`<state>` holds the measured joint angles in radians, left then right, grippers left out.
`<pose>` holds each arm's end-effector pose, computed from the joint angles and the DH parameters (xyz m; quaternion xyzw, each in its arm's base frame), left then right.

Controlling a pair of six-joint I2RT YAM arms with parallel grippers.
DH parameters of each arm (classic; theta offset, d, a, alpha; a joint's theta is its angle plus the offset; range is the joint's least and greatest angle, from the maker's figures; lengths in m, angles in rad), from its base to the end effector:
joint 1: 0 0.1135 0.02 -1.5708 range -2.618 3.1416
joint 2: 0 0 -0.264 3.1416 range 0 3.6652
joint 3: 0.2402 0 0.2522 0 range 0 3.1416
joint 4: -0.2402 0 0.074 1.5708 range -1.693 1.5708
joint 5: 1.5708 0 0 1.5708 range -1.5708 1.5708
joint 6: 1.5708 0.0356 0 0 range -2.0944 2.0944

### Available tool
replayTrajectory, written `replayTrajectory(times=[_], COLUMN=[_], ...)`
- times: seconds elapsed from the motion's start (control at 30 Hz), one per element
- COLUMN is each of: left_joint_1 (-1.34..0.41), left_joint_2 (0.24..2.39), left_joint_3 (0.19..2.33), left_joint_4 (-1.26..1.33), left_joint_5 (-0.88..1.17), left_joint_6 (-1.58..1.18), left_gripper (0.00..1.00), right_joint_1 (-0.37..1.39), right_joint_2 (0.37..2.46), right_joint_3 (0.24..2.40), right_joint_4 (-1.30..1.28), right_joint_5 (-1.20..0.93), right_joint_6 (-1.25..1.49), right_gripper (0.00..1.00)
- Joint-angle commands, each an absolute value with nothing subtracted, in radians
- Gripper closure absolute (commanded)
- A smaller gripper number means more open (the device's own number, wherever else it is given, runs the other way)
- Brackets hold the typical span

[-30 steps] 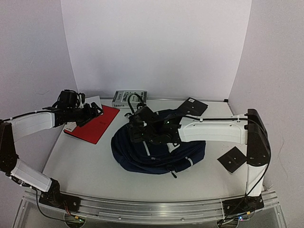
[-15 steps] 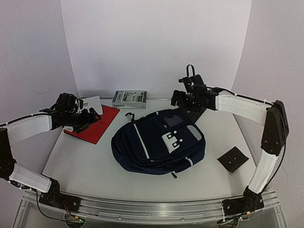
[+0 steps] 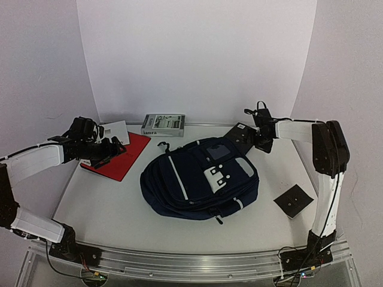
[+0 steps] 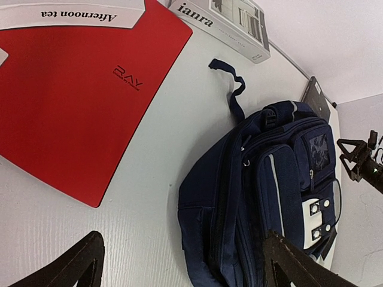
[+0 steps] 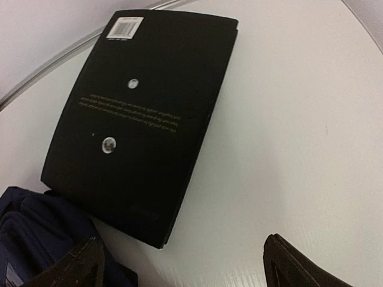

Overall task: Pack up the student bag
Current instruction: Pick up the book from the center of the board.

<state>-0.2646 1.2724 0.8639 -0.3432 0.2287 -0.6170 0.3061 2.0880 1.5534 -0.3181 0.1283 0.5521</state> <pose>0.2589 -0.0785 0.2494 -0.1150 0.9052 -0.2634 0.3131 0.4436 0.1354 0.1875 0.1370 0.9245 0.0913 0.3438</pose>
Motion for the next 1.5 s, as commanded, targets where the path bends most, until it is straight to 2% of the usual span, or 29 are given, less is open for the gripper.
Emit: replayTrajectory(times=[0.0,0.23,0.73,1.07,1.47], left_joint_1=[-0.263,-0.262,-0.263,-0.262,-0.263], left_joint_2=[1.246,1.215,1.197,1.207,1.223], left_joint_3=[0.897,0.878,0.875,0.872,0.865], left_joint_4=[-0.361,-0.363,-0.383,-0.381,-0.377], left_joint_5=[0.211,0.198,0.178,0.171,0.166], left_joint_6=[-0.609,-0.618,-0.62,-0.623,-0.623], left_gripper=[0.08,0.08,0.08,0.08,0.08], right_joint_1=[0.287,0.22,0.198,0.192,0.192], right_joint_2=[2.131,2.181,2.307,2.307,2.276], right_joint_3=[1.611,1.583,1.642,1.592,1.545], right_joint_4=[-0.247,-0.129,-0.069,0.098,0.305], right_joint_5=[0.011,-0.127,-0.206,-0.299,-0.324], right_joint_6=[0.595,0.677,0.728,0.835,0.971], right_gripper=[0.19,0.33,0.43,0.62,0.67])
